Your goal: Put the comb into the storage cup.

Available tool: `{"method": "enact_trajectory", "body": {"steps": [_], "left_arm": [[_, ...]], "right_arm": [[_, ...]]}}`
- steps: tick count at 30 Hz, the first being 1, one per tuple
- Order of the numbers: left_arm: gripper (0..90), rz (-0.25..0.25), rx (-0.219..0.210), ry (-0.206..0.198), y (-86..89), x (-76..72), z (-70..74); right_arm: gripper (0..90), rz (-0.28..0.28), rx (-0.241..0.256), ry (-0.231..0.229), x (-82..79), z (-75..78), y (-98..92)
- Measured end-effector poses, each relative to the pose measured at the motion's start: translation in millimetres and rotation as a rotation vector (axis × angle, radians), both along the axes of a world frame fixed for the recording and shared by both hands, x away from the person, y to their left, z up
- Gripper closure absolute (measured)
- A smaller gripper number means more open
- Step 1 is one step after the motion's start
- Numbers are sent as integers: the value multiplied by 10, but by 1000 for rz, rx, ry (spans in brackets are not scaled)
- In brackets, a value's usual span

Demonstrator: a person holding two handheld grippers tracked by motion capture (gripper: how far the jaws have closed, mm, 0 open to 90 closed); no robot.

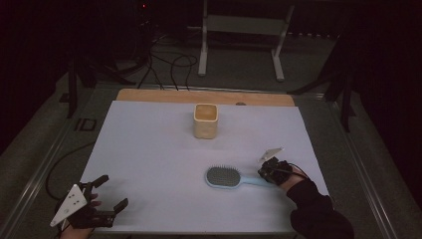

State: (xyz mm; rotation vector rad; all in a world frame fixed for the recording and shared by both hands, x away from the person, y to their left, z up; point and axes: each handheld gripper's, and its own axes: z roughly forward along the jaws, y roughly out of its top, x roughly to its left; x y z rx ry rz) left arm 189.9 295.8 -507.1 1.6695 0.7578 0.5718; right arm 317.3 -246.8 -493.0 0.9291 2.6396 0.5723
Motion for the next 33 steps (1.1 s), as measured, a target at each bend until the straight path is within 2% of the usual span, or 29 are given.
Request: {"method": "enact_trajectory", "body": {"steps": [2, 5, 6, 14, 19, 22, 24, 33], "left_arm": [[0, 2, -11, 3, 0, 4, 1], [0, 0, -1, 1, -3, -1, -1], [0, -1, -2, 2, -6, 3, 0], [0, 4, -5, 3, -1, -3, 1], [0, 2, -5, 2, -4, -5, 4], [0, 3, 5, 2, -7, -12, 0], [0, 4, -6, 2, -3, -9, 4], [0, 7, -1, 2, -2, -22, 2]], "right_arm": [[900, 4, -1, 3, -48, 1, -9], [900, 10, 6, 7, -94, -5, -12], [900, 18, 9, 12, -164, -20, -15], [900, 33, 13, 24, -293, -35, -15], [900, 50, -11, 25, -388, -45, 35], [900, 65, -6, 27, -435, -57, 59], [900, 69, 0, 33, -471, -55, 72], [900, 81, 28, 32, -616, -66, 85]]}}
